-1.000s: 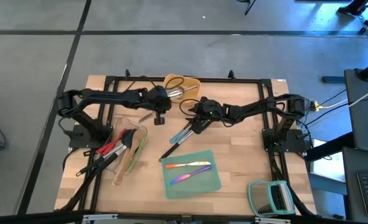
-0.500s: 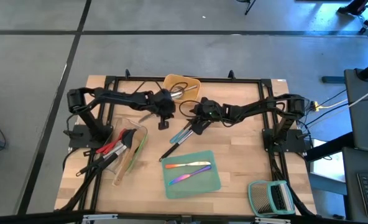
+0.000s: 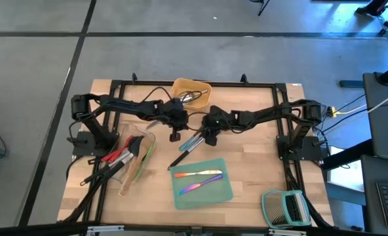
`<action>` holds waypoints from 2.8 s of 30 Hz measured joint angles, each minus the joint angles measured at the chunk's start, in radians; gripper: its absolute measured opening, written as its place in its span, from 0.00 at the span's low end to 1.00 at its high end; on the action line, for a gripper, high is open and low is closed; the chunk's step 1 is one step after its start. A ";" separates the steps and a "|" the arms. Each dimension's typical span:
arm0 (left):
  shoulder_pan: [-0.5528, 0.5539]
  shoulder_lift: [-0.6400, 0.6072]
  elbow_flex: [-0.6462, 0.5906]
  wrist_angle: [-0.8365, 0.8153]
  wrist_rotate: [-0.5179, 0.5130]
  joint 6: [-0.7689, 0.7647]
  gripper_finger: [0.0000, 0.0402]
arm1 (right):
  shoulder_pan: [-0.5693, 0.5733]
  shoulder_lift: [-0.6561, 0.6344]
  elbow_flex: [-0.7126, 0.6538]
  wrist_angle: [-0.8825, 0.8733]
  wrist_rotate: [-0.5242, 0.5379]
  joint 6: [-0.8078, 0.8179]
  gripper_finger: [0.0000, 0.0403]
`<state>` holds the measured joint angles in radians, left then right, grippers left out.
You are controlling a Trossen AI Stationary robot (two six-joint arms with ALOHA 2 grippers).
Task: Pick & Place Kitchen Items
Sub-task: Adjust the orange table knife on the table
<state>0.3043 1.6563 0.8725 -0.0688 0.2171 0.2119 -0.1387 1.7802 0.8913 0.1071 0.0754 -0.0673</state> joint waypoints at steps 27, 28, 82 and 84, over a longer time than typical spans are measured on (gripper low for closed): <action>-0.005 -0.001 0.000 0.000 -0.007 -0.016 0.01 | 0.004 0.000 0.000 -0.036 -0.001 0.037 0.60; -0.005 -0.001 0.000 -0.001 -0.007 -0.016 0.02 | 0.004 0.000 0.000 -0.036 -0.001 0.037 0.60; 0.155 0.054 0.144 -0.599 -0.342 -0.331 0.01 | 0.051 0.000 0.000 0.035 0.000 -0.027 0.60; 0.155 0.056 0.144 -0.568 -0.354 -0.330 0.00 | 0.051 0.000 0.000 0.029 0.000 -0.026 0.60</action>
<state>0.4595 1.7119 1.0164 -0.6370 -0.1373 -0.1177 -0.0879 1.7802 0.8913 0.1356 0.0750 -0.0932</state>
